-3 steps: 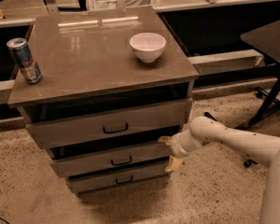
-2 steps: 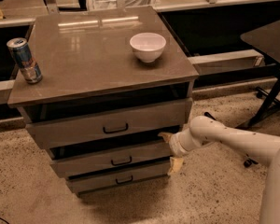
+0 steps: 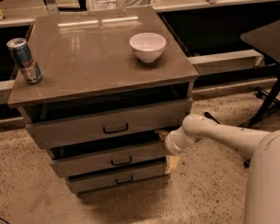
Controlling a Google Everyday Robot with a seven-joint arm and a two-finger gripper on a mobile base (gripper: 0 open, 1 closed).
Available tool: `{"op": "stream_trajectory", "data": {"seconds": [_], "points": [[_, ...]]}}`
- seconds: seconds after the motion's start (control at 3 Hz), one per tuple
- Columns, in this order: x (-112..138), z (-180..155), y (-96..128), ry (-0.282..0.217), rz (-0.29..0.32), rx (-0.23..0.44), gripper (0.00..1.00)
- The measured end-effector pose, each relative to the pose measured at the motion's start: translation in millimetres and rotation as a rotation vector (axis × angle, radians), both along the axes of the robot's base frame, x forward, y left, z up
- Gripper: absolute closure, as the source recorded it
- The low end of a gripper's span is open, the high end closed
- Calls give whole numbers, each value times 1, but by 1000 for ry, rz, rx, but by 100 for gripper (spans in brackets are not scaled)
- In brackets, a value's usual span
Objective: Open middle drawer
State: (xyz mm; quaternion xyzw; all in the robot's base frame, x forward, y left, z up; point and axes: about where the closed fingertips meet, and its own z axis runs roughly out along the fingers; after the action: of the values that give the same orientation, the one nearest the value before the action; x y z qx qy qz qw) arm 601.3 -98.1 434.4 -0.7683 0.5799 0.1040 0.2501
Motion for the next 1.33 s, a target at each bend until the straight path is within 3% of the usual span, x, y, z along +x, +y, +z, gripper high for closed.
{"op": "stream_trajectory", "data": {"seconds": [0.67,1.0,1.33], "points": [[0,-20,-10,30,-27,-23,0],[1,-21,-10,39,-23,-16,22],[1,-20,-11,41,-25,-8,22]]}}
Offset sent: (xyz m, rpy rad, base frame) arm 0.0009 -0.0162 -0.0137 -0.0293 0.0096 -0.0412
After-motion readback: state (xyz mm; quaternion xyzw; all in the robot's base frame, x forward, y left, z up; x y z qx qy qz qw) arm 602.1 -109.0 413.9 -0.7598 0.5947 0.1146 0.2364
